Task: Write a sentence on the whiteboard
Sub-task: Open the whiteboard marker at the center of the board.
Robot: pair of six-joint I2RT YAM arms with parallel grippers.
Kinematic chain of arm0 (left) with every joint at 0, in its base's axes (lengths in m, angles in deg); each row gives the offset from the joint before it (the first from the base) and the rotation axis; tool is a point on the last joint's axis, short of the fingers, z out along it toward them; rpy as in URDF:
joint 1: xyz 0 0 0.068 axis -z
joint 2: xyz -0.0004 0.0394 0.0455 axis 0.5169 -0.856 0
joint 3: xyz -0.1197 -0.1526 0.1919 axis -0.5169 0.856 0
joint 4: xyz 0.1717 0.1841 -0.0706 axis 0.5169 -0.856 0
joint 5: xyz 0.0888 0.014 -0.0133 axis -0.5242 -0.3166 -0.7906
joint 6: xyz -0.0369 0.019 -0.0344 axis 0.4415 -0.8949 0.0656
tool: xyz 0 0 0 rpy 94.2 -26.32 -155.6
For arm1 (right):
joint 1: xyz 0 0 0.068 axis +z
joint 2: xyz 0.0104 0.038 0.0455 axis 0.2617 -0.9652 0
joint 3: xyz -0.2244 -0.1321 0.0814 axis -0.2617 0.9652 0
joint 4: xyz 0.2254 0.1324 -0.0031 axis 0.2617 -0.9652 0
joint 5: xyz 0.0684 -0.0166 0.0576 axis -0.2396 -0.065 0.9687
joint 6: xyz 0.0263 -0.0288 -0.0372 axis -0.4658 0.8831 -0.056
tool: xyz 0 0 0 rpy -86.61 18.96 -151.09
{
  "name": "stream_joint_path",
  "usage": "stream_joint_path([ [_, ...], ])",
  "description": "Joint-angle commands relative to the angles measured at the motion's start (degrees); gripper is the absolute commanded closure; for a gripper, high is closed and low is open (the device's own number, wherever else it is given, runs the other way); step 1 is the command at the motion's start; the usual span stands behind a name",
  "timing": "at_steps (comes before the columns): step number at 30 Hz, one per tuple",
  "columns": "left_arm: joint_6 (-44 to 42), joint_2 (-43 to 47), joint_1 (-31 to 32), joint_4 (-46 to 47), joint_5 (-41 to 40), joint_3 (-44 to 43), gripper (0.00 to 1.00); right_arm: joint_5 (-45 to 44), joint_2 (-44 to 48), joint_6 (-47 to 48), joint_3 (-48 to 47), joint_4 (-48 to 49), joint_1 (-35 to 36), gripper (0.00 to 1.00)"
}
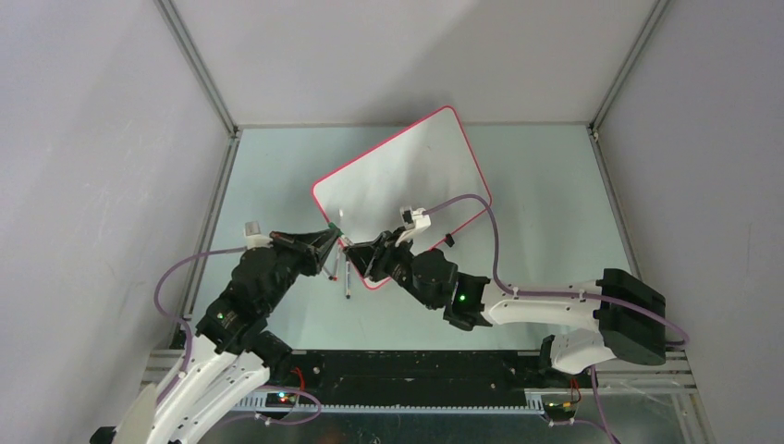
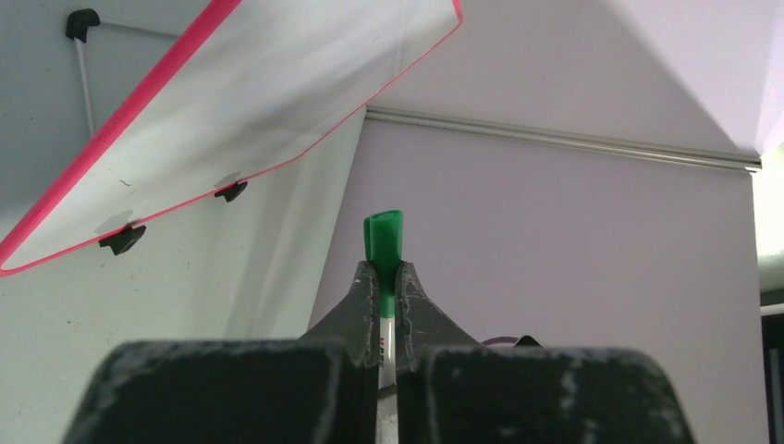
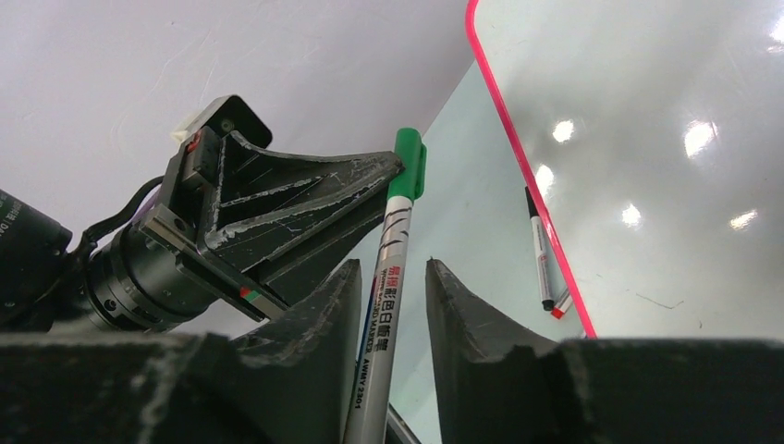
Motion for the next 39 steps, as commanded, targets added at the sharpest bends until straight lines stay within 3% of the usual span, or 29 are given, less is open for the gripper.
stream_joint_path([
  [1, -0.2, 0.4, 0.0, 1.6, 0.3, 0.4, 1.0, -0.8, -0.3, -1.5, -2.7, 0.3, -0.6, 0.66],
  [3, -0.2, 0.2, 0.0, 1.8, 0.8, 0.7, 1.0, -0.7, -0.1, -1.5, -2.7, -0.1, -0.7, 0.77],
  [4, 0.0, -0.1, 0.0, 2.0, 1.0, 0.7, 1.0, -0.7, 0.0, -1.5, -2.7, -0.4, -0.7, 0.9],
  [6, 0.2, -0.6, 0.0, 2.4, 1.4, 0.9, 1.0, -0.7, 0.1, -1.6, -2.6, -0.9, -0.9, 1.0],
  [21, 1.0, 3.1, -0.9, -2.0, -6.8, 2.3, 1.0, -1.3, 6.8, -0.8, -0.3, -8.9, -1.1, 1.0],
  [31, -2.0, 1.8, -12.2, -2.3, 2.0, 3.7, 1.0, 1.3, 13.7, -1.4, 7.1, -10.0, -1.6, 1.0],
  [39, -5.4, 3.3, -20.5, -5.1, 4.1, 5.1, 1.0, 2.2, 20.1, -1.2, 11.3, -14.1, -2.2, 1.0],
])
